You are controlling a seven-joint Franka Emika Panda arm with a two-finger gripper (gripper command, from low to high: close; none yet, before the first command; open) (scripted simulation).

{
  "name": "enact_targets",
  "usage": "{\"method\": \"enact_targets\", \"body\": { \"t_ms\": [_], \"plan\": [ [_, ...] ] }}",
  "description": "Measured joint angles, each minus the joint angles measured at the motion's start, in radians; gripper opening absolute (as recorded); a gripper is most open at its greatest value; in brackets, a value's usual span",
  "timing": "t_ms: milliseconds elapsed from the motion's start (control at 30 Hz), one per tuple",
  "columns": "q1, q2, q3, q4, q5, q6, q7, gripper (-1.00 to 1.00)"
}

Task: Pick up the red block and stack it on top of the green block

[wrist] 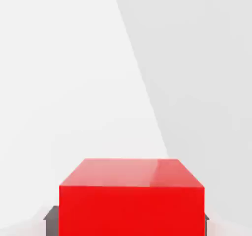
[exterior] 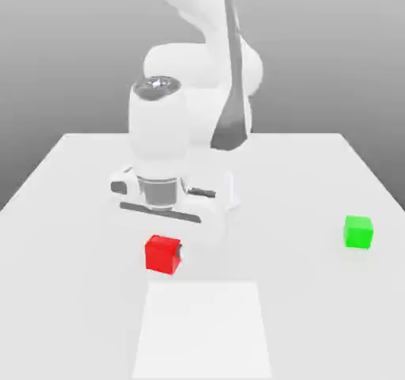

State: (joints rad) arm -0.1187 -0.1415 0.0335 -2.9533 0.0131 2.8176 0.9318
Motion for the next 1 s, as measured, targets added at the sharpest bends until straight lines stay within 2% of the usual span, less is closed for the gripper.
{"method": "enact_targets", "body": {
  "t_ms": [733, 833, 1000],
  "plan": [
    [0.658, -0.039, 0.547, 0.134, 0.2, -0.154, 0.206, -1.0],
    [0.675, -0.016, 0.583, 0.145, 0.175, -0.144, 0.241, -1.0],
    [0.641, 0.054, 0.601, 0.154, 0.075, -0.087, 0.316, -1.0]
  ]
}}
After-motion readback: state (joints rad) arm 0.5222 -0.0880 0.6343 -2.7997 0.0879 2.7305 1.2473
